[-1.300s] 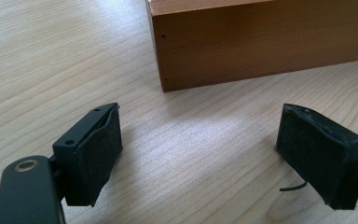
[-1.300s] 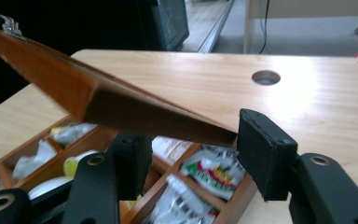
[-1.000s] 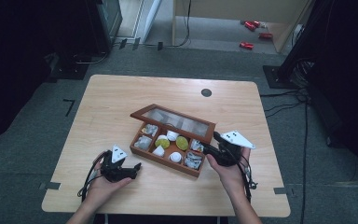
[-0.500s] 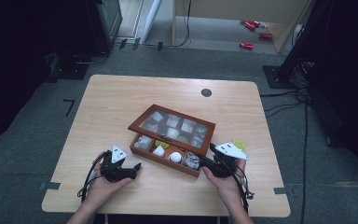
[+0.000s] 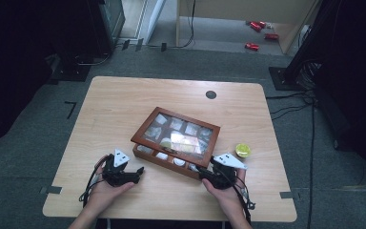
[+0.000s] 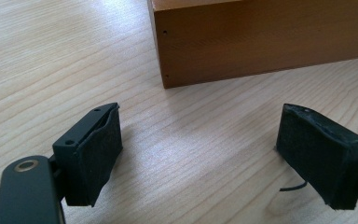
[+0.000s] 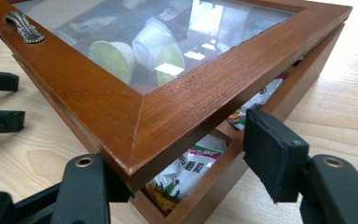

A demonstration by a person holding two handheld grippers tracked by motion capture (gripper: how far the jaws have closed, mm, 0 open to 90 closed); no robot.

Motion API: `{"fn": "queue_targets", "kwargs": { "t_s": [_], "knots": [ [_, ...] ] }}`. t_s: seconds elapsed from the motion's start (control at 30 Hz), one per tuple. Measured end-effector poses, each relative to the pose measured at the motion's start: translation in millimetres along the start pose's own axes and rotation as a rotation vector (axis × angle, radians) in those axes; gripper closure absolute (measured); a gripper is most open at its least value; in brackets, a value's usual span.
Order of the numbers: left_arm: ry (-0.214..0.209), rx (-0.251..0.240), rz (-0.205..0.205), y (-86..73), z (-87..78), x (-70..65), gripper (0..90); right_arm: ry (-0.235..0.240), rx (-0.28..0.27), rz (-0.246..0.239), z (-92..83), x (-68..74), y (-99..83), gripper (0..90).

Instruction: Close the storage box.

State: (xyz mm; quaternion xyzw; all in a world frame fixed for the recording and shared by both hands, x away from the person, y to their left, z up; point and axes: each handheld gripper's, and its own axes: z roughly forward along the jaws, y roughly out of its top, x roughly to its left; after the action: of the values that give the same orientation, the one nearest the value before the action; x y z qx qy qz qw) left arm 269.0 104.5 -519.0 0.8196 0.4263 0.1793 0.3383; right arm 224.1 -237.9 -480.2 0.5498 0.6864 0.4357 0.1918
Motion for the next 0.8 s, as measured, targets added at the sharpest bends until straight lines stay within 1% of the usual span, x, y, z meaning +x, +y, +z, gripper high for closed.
{"fn": "queue_targets", "kwargs": {
  "t_s": [0.03, 0.17, 0.4, 0.47, 0.63, 0.7, 0.73, 0.8],
  "knots": [
    [0.000, -0.001, -0.001, 0.0, 0.1, -0.1, 14.9, -0.007, -0.002, -0.007, -0.5, 0.6, -1.1, 40.5],
    [-0.001, -0.001, 0.000, -0.2, -0.1, 0.0, 14.9, -0.018, 0.023, -0.008, -1.3, 1.2, -2.9, 40.5],
    [-0.001, -0.001, -0.001, -0.2, -0.1, 0.0, 14.9, -0.017, 0.047, -0.004, -3.1, -0.9, -12.7, 40.3],
    [-0.001, -0.001, 0.000, -0.2, -0.1, 0.0, 14.9, -0.012, 0.042, 0.008, -4.2, -2.0, -13.8, 40.5],
    [-0.001, 0.000, 0.000, -0.2, -0.2, 0.1, 14.9, 0.005, 0.038, 0.005, -9.8, -1.2, -14.8, 39.9],
    [-0.001, -0.001, -0.001, -0.2, -0.1, 0.0, 14.9, 0.023, 0.049, 0.008, -12.2, -1.3, -16.0, 38.3],
    [-0.001, 0.000, 0.000, -0.2, -0.2, 0.1, 14.9, 0.028, 0.048, 0.005, -13.3, -0.7, -17.2, 38.2],
    [-0.001, -0.001, -0.001, -0.2, -0.1, 0.0, 14.9, 0.027, 0.071, -0.005, -12.9, 0.8, -19.3, 38.1]
  ]
}}
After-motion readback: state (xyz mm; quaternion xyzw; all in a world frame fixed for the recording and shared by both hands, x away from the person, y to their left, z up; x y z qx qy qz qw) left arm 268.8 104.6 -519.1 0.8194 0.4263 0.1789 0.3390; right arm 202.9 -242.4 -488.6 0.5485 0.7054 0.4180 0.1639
